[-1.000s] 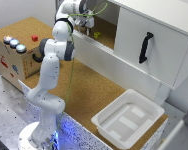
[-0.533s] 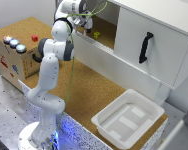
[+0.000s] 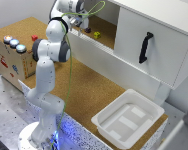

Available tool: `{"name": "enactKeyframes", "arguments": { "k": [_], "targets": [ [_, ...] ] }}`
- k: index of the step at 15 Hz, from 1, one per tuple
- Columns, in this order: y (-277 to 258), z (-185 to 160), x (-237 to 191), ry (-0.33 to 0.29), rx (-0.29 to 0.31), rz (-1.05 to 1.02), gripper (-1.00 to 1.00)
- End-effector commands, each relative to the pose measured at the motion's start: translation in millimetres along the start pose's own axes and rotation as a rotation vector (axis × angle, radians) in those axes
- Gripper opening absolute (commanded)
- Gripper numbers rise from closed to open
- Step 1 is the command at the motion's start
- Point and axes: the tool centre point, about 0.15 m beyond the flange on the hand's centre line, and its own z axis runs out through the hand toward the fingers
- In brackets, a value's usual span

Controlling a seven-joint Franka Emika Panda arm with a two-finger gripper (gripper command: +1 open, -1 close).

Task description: Place the grasped purple block inside the left cabinet

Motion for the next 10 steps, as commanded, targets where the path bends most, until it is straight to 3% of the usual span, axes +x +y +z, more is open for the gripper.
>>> {"name": "enactKeyframes", "arguments": {
  "k": [1,6,10],
  "targets": [
    [-31.4,26.2,-71.5,0.141,0.047,-0.034,1.00],
    [-82.4,23.9,-104.7,0.129,0.063,-0.159,1.00],
    [-126.5,21.6,-129.1,0.049,0.097,-0.373,1.00]
  ]
}}
